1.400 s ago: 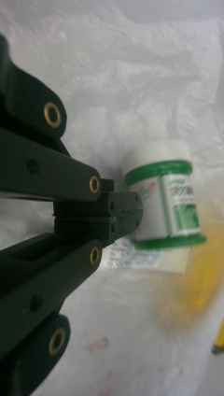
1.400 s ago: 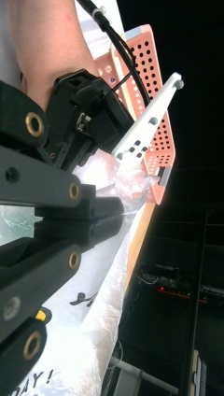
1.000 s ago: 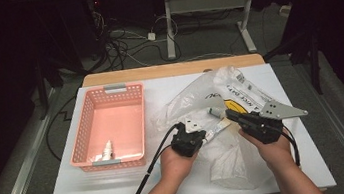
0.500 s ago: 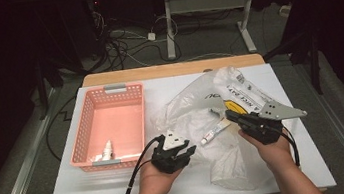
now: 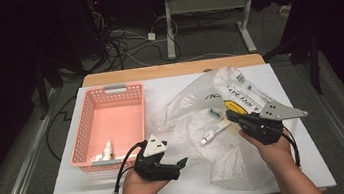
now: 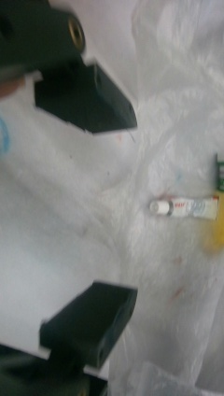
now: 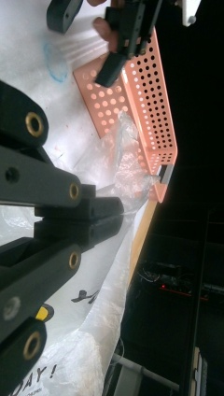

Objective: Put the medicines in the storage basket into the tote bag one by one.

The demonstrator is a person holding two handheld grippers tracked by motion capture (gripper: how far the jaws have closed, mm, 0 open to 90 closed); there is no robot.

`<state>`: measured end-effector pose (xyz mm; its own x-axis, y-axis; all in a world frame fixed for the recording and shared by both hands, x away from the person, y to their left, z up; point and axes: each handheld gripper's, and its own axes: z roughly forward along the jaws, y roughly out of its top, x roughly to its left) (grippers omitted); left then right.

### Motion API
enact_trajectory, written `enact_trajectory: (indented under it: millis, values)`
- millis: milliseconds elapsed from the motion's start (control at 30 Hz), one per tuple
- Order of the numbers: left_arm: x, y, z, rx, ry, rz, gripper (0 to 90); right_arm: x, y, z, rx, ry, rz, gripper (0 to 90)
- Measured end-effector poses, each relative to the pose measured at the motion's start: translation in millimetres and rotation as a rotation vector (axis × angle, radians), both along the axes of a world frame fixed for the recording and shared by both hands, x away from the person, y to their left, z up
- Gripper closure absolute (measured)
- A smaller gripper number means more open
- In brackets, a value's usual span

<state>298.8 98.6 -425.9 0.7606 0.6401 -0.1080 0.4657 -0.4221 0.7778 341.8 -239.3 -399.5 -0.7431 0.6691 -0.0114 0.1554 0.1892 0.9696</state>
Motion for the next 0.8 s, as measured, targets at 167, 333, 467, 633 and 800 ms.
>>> enact_trajectory:
  millis: [167, 333, 467, 633, 800]
  values:
    - [1.8, 6.3, 2.6, -0.03, 0.023, 0.004, 1.4, 0.2, -0.6, 0.2, 0.002, -0.003, -0.002, 90.0]
    - [1.6, 14.6, 9.2, -0.049, 0.013, 0.022, 0.0, -0.3, -0.7, 0.9, 0.004, -0.003, -0.003, 90.0]
    - [2.2, 24.7, 13.9, -0.044, -0.003, 0.054, 0.0, -0.5, -0.7, 1.1, 0.006, -0.002, -0.003, 90.0]
    - [7.1, 40.5, 14.0, -0.004, -0.017, 0.112, 0.0, -0.6, -1.3, 1.7, 0.007, -0.005, -0.002, 90.0]
    - [13.6, 58.6, 12.6, 0.002, -0.004, 0.168, 0.0, -0.3, -1.7, 1.6, 0.007, -0.005, -0.002, 90.0]
